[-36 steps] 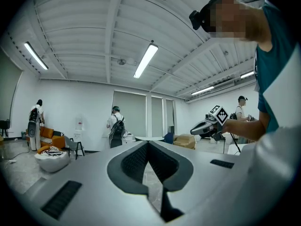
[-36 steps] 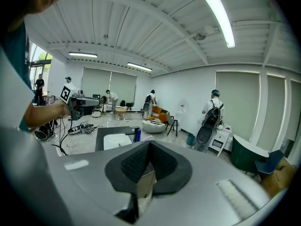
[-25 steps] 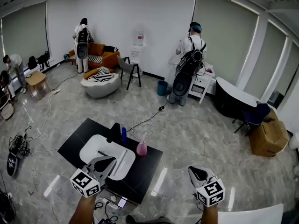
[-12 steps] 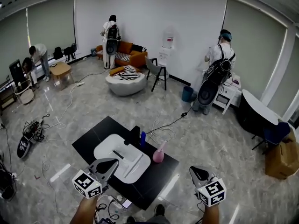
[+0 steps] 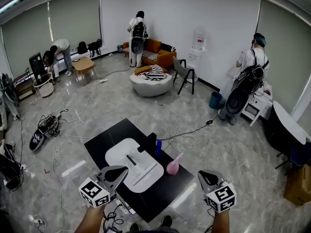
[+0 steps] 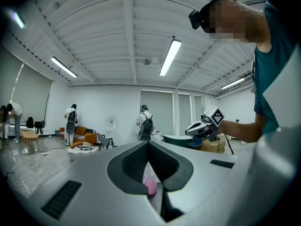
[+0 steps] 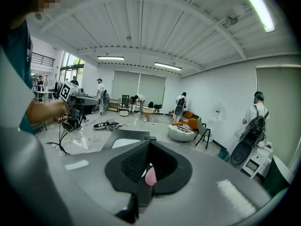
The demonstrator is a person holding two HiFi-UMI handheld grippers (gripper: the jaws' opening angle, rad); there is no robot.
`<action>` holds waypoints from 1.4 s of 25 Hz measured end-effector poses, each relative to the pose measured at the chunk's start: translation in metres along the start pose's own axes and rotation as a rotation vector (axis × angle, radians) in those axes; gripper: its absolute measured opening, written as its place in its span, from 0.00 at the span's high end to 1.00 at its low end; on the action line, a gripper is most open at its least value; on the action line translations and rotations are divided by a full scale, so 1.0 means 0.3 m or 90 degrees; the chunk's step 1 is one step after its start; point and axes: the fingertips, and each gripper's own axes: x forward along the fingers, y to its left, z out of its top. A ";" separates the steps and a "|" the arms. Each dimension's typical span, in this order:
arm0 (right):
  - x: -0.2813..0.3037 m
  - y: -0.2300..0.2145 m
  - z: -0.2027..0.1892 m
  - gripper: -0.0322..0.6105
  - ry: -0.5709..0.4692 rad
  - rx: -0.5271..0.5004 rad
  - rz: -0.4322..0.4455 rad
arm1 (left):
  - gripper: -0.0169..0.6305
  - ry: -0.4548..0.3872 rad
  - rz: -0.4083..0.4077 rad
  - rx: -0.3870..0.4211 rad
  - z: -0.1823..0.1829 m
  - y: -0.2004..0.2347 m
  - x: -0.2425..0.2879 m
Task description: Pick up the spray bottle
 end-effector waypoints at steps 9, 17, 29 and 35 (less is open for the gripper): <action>0.104 -0.149 -0.065 0.93 0.012 0.000 0.035 | 0.97 0.014 0.014 -0.020 -0.084 0.011 0.182; 0.132 -0.291 -0.185 0.93 0.031 0.017 0.037 | 0.97 0.037 -0.005 -0.032 -0.170 -0.007 0.398; 0.133 -0.460 -0.417 0.93 0.068 0.062 0.014 | 0.97 0.079 -0.046 -0.064 -0.388 -0.021 0.715; 0.131 -0.542 -0.509 0.93 0.086 0.087 0.003 | 0.94 0.100 -0.065 -0.079 -0.474 -0.036 0.869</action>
